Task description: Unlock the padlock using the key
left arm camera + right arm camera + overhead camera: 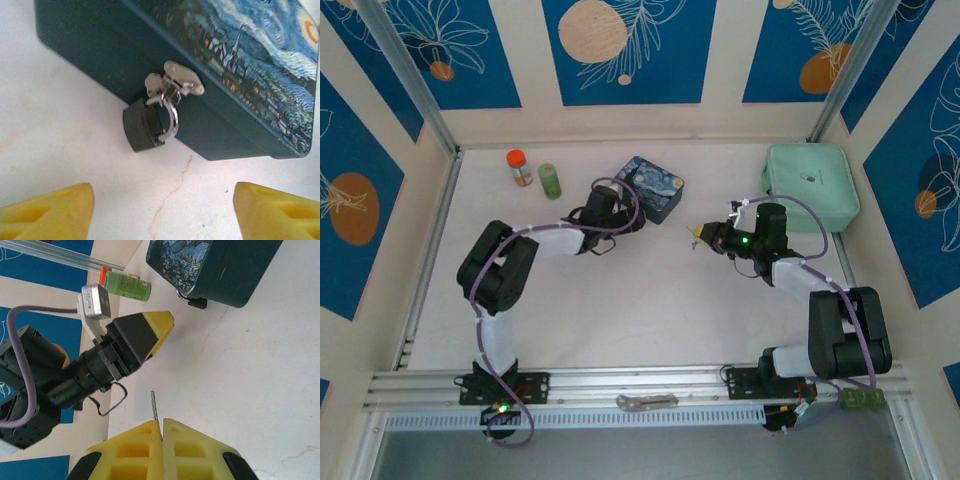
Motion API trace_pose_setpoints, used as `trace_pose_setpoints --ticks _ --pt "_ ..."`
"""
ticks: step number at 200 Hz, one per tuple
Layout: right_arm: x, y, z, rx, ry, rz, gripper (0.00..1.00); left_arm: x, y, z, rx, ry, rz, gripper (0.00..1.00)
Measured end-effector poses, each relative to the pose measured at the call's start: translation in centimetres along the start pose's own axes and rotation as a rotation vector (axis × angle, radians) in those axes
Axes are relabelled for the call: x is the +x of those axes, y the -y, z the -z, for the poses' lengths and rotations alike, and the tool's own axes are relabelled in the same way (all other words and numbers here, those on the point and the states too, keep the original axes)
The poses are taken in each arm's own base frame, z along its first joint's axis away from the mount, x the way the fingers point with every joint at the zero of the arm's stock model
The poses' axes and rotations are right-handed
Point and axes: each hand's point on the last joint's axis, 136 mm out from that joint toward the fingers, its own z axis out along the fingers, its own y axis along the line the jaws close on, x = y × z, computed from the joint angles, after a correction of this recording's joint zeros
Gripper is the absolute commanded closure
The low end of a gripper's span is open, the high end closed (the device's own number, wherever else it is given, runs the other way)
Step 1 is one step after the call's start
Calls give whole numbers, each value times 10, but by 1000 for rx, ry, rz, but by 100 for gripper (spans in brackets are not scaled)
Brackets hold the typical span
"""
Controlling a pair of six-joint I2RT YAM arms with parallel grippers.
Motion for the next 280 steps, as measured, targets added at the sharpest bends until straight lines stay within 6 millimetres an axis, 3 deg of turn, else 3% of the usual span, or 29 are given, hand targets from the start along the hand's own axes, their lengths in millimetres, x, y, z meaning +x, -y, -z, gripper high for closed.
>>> trace_pose_setpoints --ticks 18,46,91,129,160,200,220,256,280 --pt "1 0 0 0 -2 0 100 -16 -11 -10 42 -16 5 40" --pt "2 0 0 3 -4 -3 100 -29 -23 -20 68 -40 -28 41" --pt "3 0 0 6 -5 -6 100 -22 -6 -28 130 -85 -71 41" --pt "4 -1 -1 5 -11 -4 100 -10 1 -33 144 -111 -74 34" --pt "6 -2 -3 5 -18 -4 100 -1 2 -40 140 -122 -74 34" --pt "6 -2 -4 5 -21 -2 100 -10 3 -48 126 -103 -72 36" --pt "6 -2 -4 8 -20 -3 100 -7 -2 -43 114 -91 -70 35" --pt "7 -1 -5 12 -22 -5 100 15 -16 -9 76 -120 -58 29" --pt "9 -2 -6 10 -27 -3 100 12 -20 1 56 -111 -71 29"
